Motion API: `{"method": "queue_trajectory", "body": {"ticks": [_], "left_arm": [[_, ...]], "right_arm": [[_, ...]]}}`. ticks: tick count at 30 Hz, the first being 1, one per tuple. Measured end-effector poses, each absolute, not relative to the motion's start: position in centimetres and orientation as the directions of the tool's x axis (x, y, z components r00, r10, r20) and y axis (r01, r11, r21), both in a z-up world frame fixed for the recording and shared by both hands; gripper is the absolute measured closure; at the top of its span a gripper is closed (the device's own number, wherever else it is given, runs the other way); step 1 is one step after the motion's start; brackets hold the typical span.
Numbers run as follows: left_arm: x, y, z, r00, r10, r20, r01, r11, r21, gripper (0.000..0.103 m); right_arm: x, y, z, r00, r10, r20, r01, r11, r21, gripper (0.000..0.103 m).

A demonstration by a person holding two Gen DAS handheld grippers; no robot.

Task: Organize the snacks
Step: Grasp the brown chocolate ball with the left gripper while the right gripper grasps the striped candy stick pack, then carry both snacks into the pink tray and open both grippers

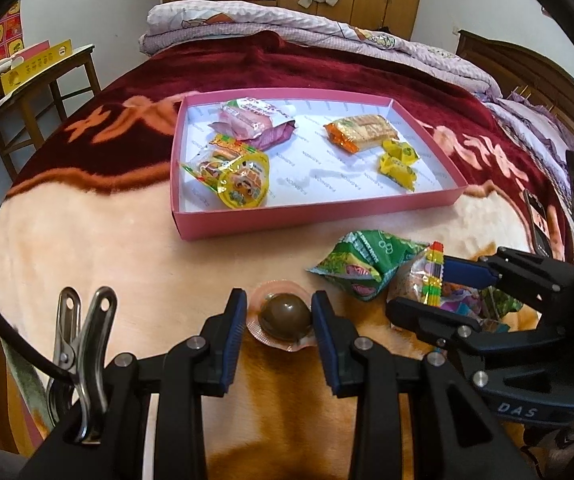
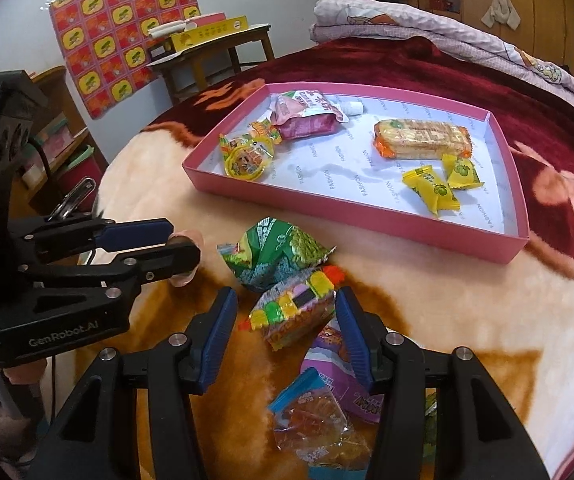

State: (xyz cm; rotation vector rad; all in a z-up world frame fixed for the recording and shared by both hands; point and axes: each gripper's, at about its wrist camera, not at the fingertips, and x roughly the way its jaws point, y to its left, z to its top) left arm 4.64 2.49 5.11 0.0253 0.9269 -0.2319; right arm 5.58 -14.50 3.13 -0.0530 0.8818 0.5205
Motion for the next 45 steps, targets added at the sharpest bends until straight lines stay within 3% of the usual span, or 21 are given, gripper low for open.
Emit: {"method": "queue_trajectory", "body": {"ticks": [8, 27, 45], "left_arm": [[4.7, 2.8, 5.7, 0.590, -0.197, -0.783, 0.199, 0.975, -0.095, 0.068], [7.0, 2.3, 8.0, 0.633, -0.210, -0.745, 0.188, 0.975, -0.114, 0.068], [11.9, -0.5, 6.9, 0.631, -0.232, -0.741, 0.212, 0.970, -0.124, 0.068]], "right_arm": [[5.6, -15.5, 3.4, 0.523, 0.443, -0.728, -0.439, 0.872, 0.216, 0.069], [6.1, -18.4, 7.7, 0.626, 0.458, -0.631, -0.417, 0.880, 0.226, 0.069], [11.5, -22.1, 8.3, 0.703, 0.287, -0.651, -0.296, 0.950, 0.099, 0.069]]}}
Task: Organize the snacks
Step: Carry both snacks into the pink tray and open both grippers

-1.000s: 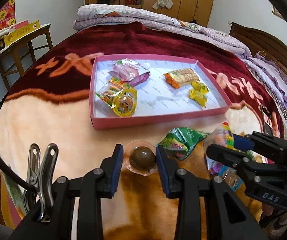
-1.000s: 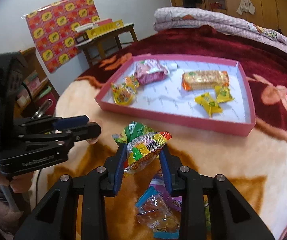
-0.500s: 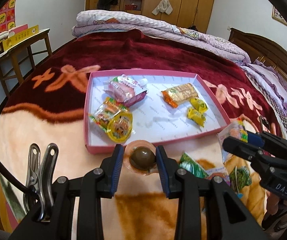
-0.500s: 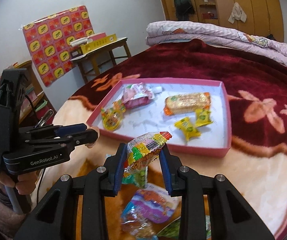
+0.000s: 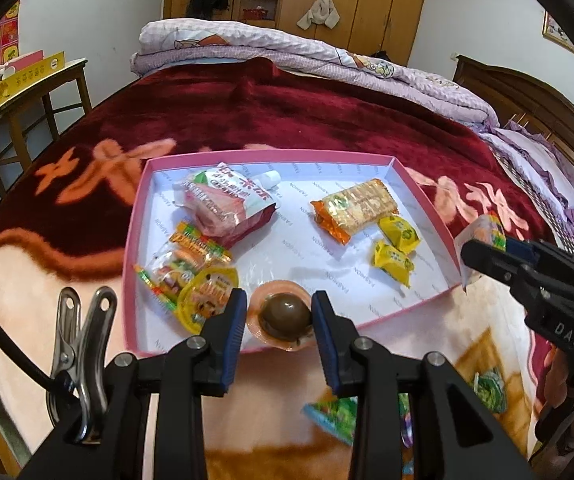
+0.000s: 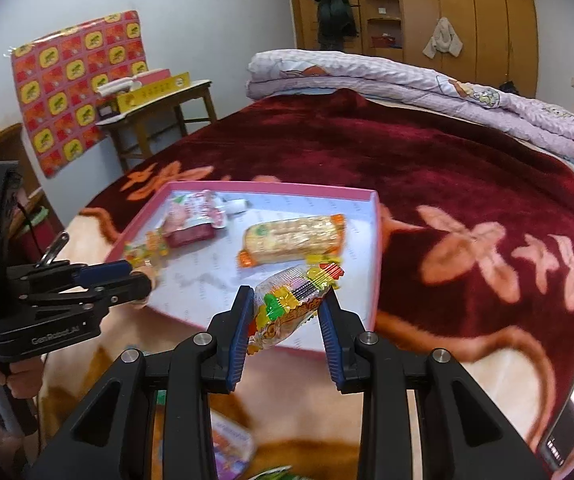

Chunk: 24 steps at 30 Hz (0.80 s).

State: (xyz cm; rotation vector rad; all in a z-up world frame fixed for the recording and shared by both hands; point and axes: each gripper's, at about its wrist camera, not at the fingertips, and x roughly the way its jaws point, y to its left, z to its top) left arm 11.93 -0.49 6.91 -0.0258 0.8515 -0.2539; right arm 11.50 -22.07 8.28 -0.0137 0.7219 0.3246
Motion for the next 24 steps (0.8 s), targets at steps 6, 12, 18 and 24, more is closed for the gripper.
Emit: {"method": "queue_trajectory", "body": {"ticks": [6, 12, 18, 24], "left_arm": [[13.5, -0.7, 6.2, 0.629, -0.230, -0.743, 0.207, 0.970, -0.125, 0.068], [15.1, -0.8, 5.4, 0.631, -0.208, -0.747, 0.195, 0.975, -0.107, 0.068], [16.1, -1.3, 4.7, 0.632, -0.191, -0.751, 0.196, 0.977, -0.083, 0.067], [16.9, -1.7, 3.9, 0.615, -0.192, -0.765, 0.199, 0.976, -0.085, 0.066]], "right_arm": [[13.5, -21.9, 8.0, 0.712, 0.245, -0.658, -0.280, 0.959, 0.054, 0.069], [14.9, -21.5, 7.6, 0.721, 0.214, -0.659, -0.273, 0.962, 0.014, 0.069], [16.2, -21.2, 7.1, 0.725, 0.188, -0.662, -0.266, 0.964, -0.018, 0.069], [17.3, -21.1, 6.5, 0.721, 0.188, -0.667, -0.263, 0.965, -0.011, 0.069]]}}
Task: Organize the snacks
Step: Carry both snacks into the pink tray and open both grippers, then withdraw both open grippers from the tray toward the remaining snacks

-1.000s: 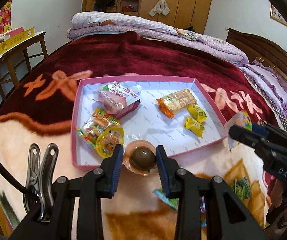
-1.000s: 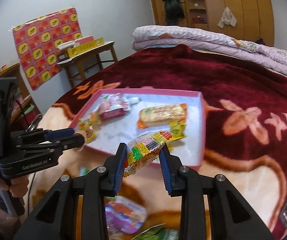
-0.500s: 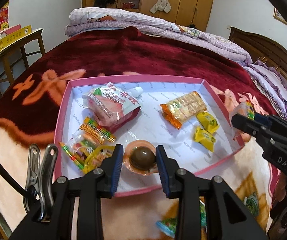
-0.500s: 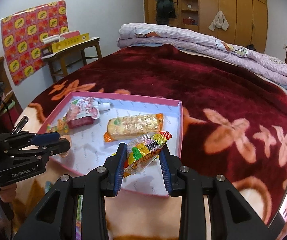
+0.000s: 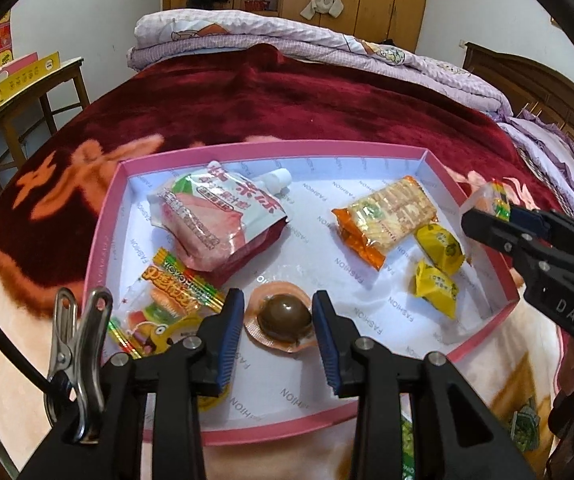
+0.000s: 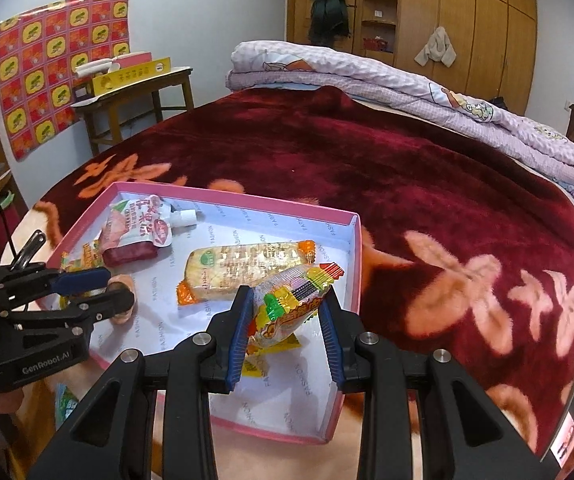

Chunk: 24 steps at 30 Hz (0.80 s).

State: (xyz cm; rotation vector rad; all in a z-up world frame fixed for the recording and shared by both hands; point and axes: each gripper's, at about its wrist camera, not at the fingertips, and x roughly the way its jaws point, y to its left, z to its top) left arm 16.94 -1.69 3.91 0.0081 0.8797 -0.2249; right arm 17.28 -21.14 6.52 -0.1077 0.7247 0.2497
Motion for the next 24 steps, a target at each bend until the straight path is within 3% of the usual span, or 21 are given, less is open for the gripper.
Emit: {"method": "queue_trajectory", "body": {"ticks": [9, 13, 24], "left_arm": [[16.9, -1.8, 4.1, 0.603, -0.217, -0.768, 0.212, 0.971, -0.108, 0.049], [16.2, -1.8, 4.8, 0.617, -0.216, -0.757, 0.214, 0.971, -0.103, 0.049], [13.7, -1.2, 6.9, 0.635, -0.222, -0.739, 0.211, 0.971, -0.111, 0.049]], "right_arm": [[17.4, -20.8, 6.3, 0.720, 0.218, -0.659, -0.287, 0.958, 0.004, 0.059], [17.0, -20.7, 6.9, 0.726, 0.232, -0.647, -0.293, 0.956, 0.013, 0.053], [15.0, -21.1, 8.6, 0.748, 0.267, -0.607, -0.296, 0.954, 0.054, 0.053]]}}
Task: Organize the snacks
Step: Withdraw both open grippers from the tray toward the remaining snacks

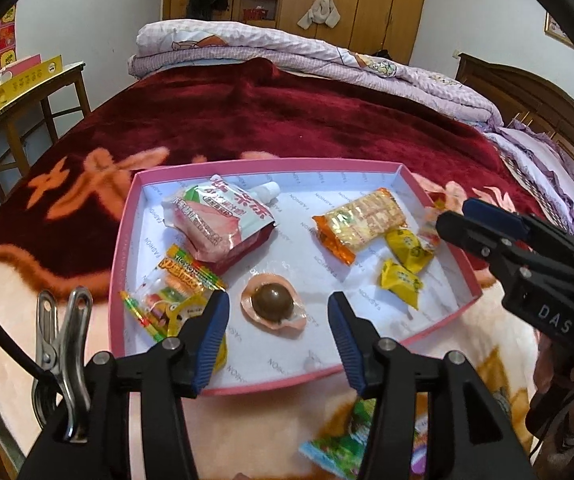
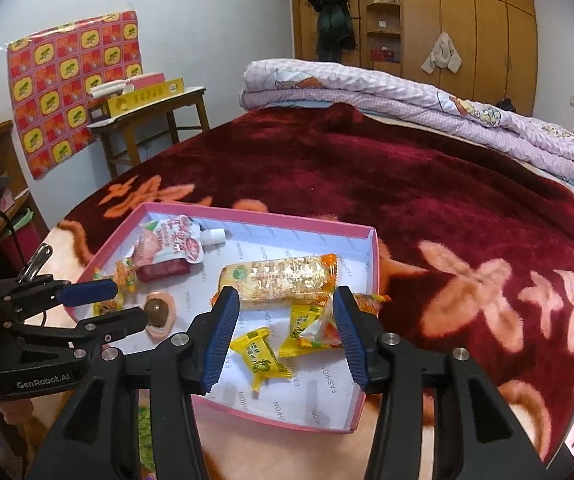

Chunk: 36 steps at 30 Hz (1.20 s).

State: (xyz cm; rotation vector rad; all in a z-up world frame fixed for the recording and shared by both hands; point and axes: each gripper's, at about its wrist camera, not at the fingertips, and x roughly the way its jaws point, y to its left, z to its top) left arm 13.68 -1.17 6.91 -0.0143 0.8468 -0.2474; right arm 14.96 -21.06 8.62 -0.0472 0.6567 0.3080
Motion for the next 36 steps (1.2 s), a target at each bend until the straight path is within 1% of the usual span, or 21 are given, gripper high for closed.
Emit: {"method": "queue_trajectory", "body": {"ticks": [8, 21, 25, 29, 36], "left_arm": [[11.2, -1.5, 7.8, 0.620, -0.265, -0.738, 0.235, 0.961, -0.148, 0.049], [8.3, -2.9, 6.7, 0.544, -0.307, -0.781, 0.282, 0.943, -0.174, 0.048], [8.0, -3.5, 6.0, 0.520, -0.302, -0.799, 0.297, 0.941, -0.162, 0.048], [7.6, -4.3, 5.2, 0.504, -0.287, -0.815, 0.307, 0.941, -0.141, 0.045], [7.5, -4.8, 4.7, 0.523, -0.264, -0.811, 0.301, 0.947, -0.115, 0.043]], "right_arm": [[12.7, -20.9, 9.7, 0.746, 0.295, -0.597, -0.315, 0.946, 0.073, 0.053], [9.0, -21.2, 9.2, 0.696, 0.321, -0.642, -0.329, 0.938, 0.112, 0.053], [8.1, -21.4, 8.9, 0.683, 0.325, -0.654, -0.330, 0.936, 0.120, 0.053], [7.2, -21.7, 8.4, 0.670, 0.325, -0.667, -0.328, 0.936, 0.127, 0.053], [6.6, -22.2, 7.4, 0.645, 0.338, -0.685, -0.321, 0.934, 0.157, 0.053]]}}
